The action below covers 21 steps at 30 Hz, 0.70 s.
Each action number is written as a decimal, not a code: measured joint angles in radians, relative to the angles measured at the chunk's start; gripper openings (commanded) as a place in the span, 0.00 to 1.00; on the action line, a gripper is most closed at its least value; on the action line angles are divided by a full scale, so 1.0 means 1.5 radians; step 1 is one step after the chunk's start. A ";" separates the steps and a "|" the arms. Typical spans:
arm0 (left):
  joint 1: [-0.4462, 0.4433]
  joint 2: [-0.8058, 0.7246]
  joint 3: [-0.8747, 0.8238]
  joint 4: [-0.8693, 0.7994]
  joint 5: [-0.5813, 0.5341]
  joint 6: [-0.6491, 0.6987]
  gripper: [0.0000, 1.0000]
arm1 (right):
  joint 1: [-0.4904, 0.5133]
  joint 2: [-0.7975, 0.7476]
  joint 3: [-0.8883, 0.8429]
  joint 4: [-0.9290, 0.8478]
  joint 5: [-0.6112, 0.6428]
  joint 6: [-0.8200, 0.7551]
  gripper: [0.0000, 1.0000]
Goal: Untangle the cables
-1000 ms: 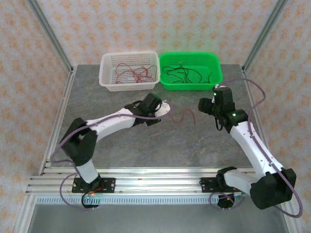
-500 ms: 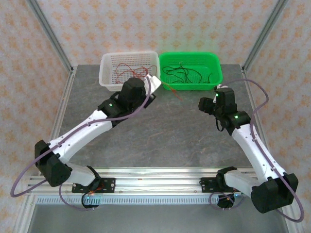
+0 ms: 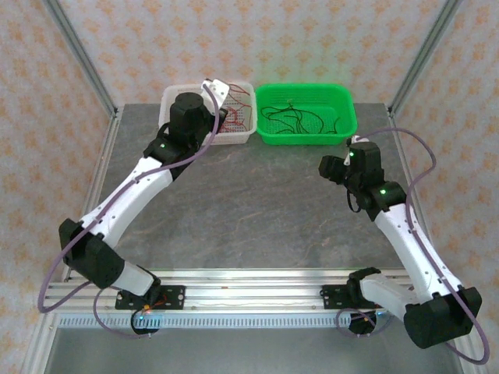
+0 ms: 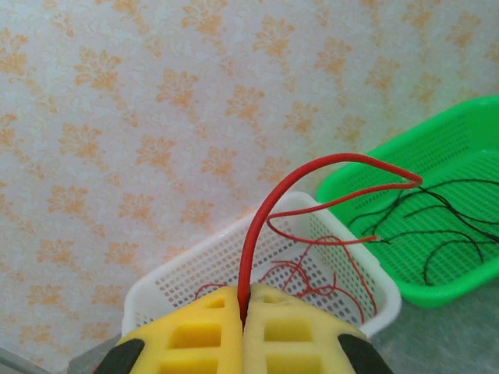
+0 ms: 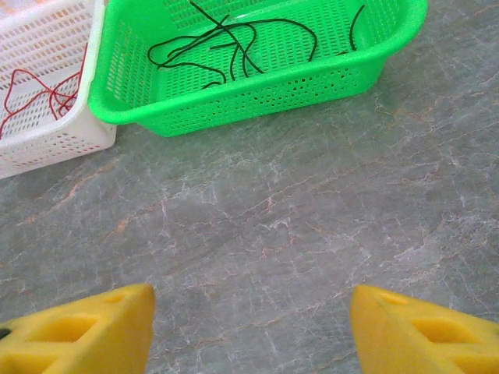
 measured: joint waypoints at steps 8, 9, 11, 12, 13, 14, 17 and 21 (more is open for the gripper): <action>0.078 0.115 0.033 0.102 0.054 0.035 0.00 | 0.000 -0.022 0.000 -0.008 0.000 0.012 0.67; 0.086 0.130 0.040 0.111 0.061 0.038 0.00 | 0.000 -0.023 0.000 -0.010 0.000 0.013 0.66; 0.103 0.168 0.058 0.134 0.074 0.048 0.00 | 0.000 -0.023 -0.001 -0.015 0.000 0.017 0.66; 0.110 0.184 0.067 0.143 0.080 0.050 0.00 | 0.000 -0.023 -0.002 -0.016 0.000 0.018 0.66; 0.117 0.202 0.076 0.151 0.086 0.050 0.00 | 0.000 -0.023 -0.003 -0.017 0.000 0.020 0.66; 0.123 0.219 0.084 0.159 0.093 0.050 0.00 | 0.000 -0.023 -0.005 -0.019 0.001 0.022 0.66; 0.137 0.257 0.088 0.187 0.106 0.049 0.00 | 0.000 -0.023 -0.011 -0.024 0.001 0.026 0.66; 0.145 0.290 0.080 0.226 0.117 0.042 0.00 | 0.000 -0.023 -0.014 -0.030 0.003 0.030 0.66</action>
